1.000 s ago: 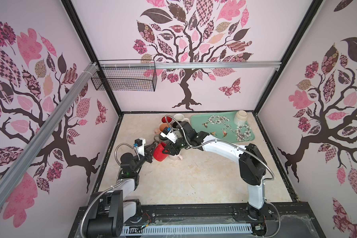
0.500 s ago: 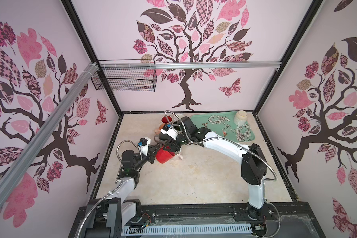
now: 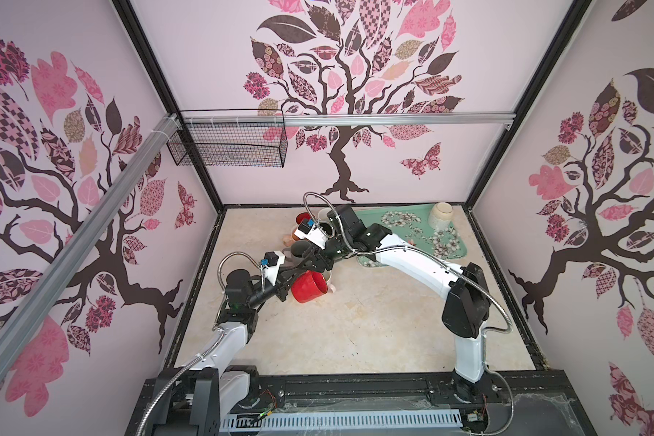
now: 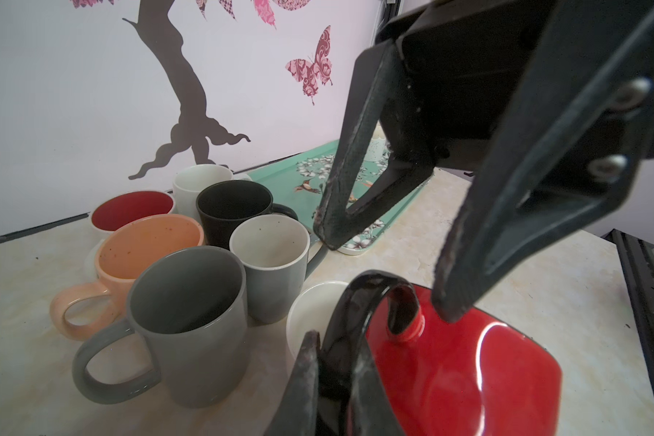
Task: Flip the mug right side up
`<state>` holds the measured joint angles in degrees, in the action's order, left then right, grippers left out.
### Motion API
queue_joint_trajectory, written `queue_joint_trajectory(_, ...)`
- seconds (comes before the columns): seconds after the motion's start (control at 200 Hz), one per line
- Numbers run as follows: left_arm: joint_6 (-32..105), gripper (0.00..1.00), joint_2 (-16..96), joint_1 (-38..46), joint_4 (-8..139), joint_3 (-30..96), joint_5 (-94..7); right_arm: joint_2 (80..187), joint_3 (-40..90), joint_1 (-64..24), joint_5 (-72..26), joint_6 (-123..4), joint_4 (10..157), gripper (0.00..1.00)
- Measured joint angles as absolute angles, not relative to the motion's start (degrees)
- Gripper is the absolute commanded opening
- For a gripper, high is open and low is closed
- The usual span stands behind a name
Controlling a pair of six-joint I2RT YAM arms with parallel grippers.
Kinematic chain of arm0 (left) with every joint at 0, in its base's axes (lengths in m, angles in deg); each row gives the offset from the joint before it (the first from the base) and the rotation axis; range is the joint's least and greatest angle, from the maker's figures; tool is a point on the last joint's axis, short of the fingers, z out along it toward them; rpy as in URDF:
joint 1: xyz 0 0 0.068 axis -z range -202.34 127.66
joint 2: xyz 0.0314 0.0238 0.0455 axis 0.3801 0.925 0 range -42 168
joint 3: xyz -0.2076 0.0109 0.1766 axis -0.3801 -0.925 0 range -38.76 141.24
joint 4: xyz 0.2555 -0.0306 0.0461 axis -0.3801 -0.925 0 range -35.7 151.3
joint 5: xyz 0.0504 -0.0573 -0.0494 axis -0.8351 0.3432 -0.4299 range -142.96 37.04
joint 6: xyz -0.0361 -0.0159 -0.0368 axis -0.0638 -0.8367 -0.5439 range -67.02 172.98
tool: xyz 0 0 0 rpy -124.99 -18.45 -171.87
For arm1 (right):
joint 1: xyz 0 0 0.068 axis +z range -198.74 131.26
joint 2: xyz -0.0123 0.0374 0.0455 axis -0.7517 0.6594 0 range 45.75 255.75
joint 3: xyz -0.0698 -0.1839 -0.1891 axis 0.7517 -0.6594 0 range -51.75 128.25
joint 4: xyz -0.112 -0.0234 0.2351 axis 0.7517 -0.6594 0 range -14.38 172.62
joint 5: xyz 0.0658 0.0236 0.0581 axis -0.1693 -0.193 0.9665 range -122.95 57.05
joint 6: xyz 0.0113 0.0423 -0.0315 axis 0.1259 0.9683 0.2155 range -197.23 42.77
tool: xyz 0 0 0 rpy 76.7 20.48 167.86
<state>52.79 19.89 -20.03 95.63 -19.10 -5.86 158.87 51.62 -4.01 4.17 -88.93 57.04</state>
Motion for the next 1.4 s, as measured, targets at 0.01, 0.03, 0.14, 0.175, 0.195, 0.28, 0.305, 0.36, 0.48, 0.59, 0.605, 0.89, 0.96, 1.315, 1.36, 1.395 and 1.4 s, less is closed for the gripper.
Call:
queue_joint_trajectory(0.01,52.8,0.00,19.8,-20.0,95.5,-19.1,-5.8,158.8,51.4,-4.1,4.3,-89.0,57.0,0.51)
queue_joint_trajectory(0.03,52.8,0.00,19.6,-20.0,95.5,-19.0,-5.7,158.8,51.1,-4.3,4.5,-89.1,57.0,0.51)
queue_joint_trajectory(0.14,53.1,0.00,18.4,-20.0,94.0,-18.1,-4.9,158.8,49.1,-4.8,6.3,-89.2,57.3,0.47)
queue_joint_trajectory(0.175,53.1,0.00,18.0,-19.9,93.2,-18.0,-4.9,158.8,48.9,-5.0,7.0,-89.2,57.4,0.44)
queue_joint_trajectory(0.195,53.1,0.00,17.9,-19.9,92.7,-17.9,-4.9,158.8,48.8,-5.0,7.3,-89.2,57.2,0.41)
queue_joint_trajectory(0.28,53.7,0.00,17.0,-19.8,89.9,-17.0,-4.5,158.8,48.9,-5.0,8.6,-89.2,57.2,0.30)
queue_joint_trajectory(0.305,53.9,0.00,16.7,-19.8,89.0,-16.7,-4.4,158.8,49.0,-5.0,9.0,-89.3,57.2,0.26)
queue_joint_trajectory(0.36,54.5,0.00,16.1,-19.8,87.4,-16.1,-4.4,158.8,49.3,-4.8,9.7,-88.9,57.0,0.18)
queue_joint_trajectory(0.48,56.0,0.00,15.0,-19.8,84.6,-15.3,-4.3,158.8,49.5,-4.4,11.0,-88.9,56.8,0.04)
queue_joint_trajectory(0.59,57.2,0.00,14.9,-19.8,82.1,-14.1,-4.2,158.8,49.5,-4.4,11.5,-89.0,56.8,0.00)
queue_joint_trajectory(0.605,57.4,0.00,14.9,-19.8,81.6,-13.9,-4.2,158.8,49.5,-4.4,11.5,-89.0,56.8,0.00)
queue_joint_trajectory(0.89,61.2,0.04,12.7,-19.9,70.9,-10.6,-5.8,158.0,49.4,-2.8,7.0,-86.4,57.3,0.00)
queue_joint_trajectory(0.96,62.0,0.08,11.5,-19.9,69.1,-9.9,-6.1,156.7,48.3,-2.3,5.6,-84.9,58.5,0.00)
queue_joint_trajectory(1.315,62.0,0.29,8.8,-19.8,67.6,-7.8,-6.8,153.5,46.2,-0.8,1.0,-82.4,61.4,0.00)
queue_joint_trajectory(1.36,61.7,0.32,8.8,-19.8,67.5,-7.8,-7.4,153.5,46.2,-0.8,0.5,-82.1,61.4,0.00)
queue_joint_trajectory(1.395,61.6,0.35,8.8,-19.9,67.1,-7.7,-7.9,153.5,46.2,-0.8,0.2,-81.8,61.2,0.00)
queue_joint_trajectory(1.4,61.6,0.35,8.8,-19.9,67.0,-7.7,-7.9,153.5,46.2,-0.8,0.1,-81.7,61.2,0.00)
